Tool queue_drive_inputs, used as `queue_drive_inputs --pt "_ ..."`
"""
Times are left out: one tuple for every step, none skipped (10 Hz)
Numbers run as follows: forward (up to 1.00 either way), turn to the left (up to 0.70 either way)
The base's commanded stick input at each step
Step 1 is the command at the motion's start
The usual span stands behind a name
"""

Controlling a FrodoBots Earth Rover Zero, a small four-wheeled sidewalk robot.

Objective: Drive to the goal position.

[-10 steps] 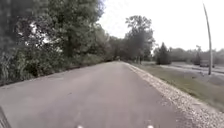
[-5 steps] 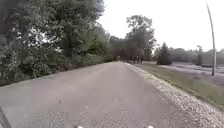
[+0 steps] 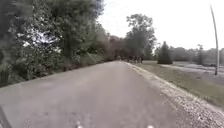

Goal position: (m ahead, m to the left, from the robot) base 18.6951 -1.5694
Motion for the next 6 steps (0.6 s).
queue_drive_inputs --pt "0.7 0.01" --pt "0.7 0.04" --pt "0.7 0.07" --pt "0.7 0.11" --pt "0.7 0.14" --pt "0.7 0.18"
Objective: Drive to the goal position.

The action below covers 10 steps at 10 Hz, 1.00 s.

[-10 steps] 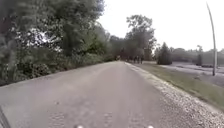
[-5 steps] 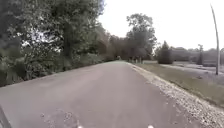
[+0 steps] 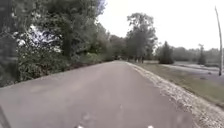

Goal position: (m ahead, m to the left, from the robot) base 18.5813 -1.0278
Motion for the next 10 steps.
queue_drive_inputs --pt "0.7 0.21" --pt "0.7 0.24" --pt "0.7 0.28" --pt "0.7 0.31" --pt "0.7 0.34" --pt "0.7 0.32" --pt "0.7 0.27" --pt "0.7 0.23" --pt "0.7 0.19" --pt "0.7 0.14"
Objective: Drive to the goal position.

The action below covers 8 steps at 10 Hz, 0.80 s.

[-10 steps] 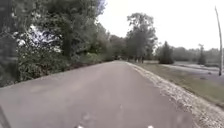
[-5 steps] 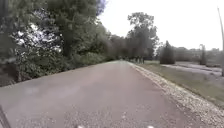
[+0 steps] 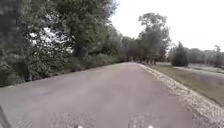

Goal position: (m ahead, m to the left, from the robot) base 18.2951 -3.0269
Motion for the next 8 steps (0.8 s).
queue_drive_inputs --pt "0.7 0.1" --pt "0.7 0.06" --pt "0.7 0.01" --pt "0.7 0.0" --pt "0.7 -0.01" --pt "0.7 -0.1" --pt "0.7 -0.35" --pt "0.7 -0.35"
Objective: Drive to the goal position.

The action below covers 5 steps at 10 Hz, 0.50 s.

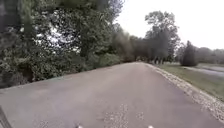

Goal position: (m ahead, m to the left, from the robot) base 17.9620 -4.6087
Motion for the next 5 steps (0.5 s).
queue_drive_inputs --pt "0.7 -0.27" --pt "0.7 0.0" --pt "0.7 0.0" --pt "0.7 0.0" --pt "0.7 0.0"
